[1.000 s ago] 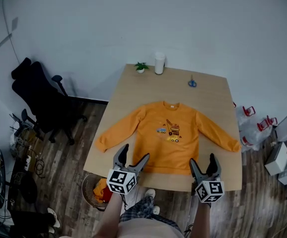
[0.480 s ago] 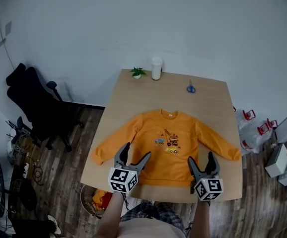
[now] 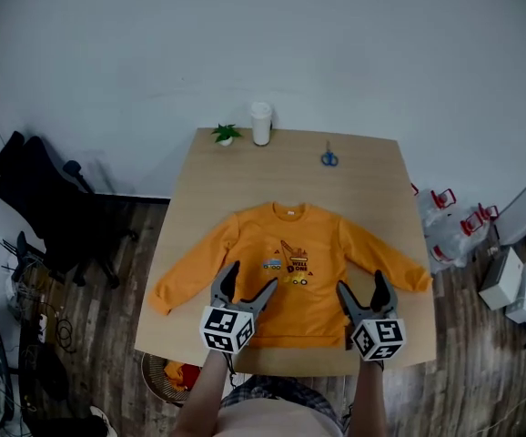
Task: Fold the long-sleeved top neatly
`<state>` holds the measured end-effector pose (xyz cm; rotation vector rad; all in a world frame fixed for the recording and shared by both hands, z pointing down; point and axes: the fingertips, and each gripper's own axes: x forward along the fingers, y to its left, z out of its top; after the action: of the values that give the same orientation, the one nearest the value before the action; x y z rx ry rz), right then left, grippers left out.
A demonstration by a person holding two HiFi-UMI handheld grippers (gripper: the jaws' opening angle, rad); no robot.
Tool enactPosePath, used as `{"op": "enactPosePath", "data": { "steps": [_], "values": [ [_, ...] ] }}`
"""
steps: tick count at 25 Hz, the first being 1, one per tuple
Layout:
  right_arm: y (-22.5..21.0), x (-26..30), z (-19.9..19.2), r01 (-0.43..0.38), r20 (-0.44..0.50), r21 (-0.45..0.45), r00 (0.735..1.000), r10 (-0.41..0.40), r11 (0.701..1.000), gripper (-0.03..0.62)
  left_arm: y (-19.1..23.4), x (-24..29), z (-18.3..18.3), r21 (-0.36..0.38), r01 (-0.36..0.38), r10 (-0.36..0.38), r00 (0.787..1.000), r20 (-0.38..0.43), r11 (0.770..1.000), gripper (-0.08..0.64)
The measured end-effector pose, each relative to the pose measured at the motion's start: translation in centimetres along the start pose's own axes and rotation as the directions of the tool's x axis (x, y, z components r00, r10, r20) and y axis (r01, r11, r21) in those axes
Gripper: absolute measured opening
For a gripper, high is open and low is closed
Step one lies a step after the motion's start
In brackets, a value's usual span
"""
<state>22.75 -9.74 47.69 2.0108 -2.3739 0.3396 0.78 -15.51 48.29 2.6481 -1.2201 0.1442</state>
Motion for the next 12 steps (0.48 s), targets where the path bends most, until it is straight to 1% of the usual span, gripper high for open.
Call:
{"op": "enactPosePath", "data": {
  "steps": [3, 6, 9, 12],
  "values": [
    [-2.3, -0.5, -0.1, 0.054, -0.006, 0.01, 0.999, -0.054, 0.999, 0.423, -2.9, 2.9, -0.2, 0.024, 0.098, -0.097, 0.995, -0.032, 0.995, 0.403],
    [-4.8, -1.4, -0.6, 0.116, -0.016, 0.013, 0.993, -0.116, 0.993, 0.423, -5.7, 5.8, -0.6, 0.03, 0.178, -0.176, 0.983, -0.054, 0.984, 0.403],
    [-8.0, -2.8, -1.1, 0.187, -0.03, 0.024, 0.982, -0.186, 0.982, 0.422, -8.9, 8.9, -1.3, 0.025, 0.257, -0.254, 0.963, -0.088, 0.966, 0.403],
    [-11.3, -4.5, -1.8, 0.262, -0.042, 0.042, 0.965, -0.261, 0.964, 0.422, -12.0, 11.6, -2.1, 0.015, 0.322, -0.318, 0.94, -0.119, 0.946, 0.403]
  ]
}}
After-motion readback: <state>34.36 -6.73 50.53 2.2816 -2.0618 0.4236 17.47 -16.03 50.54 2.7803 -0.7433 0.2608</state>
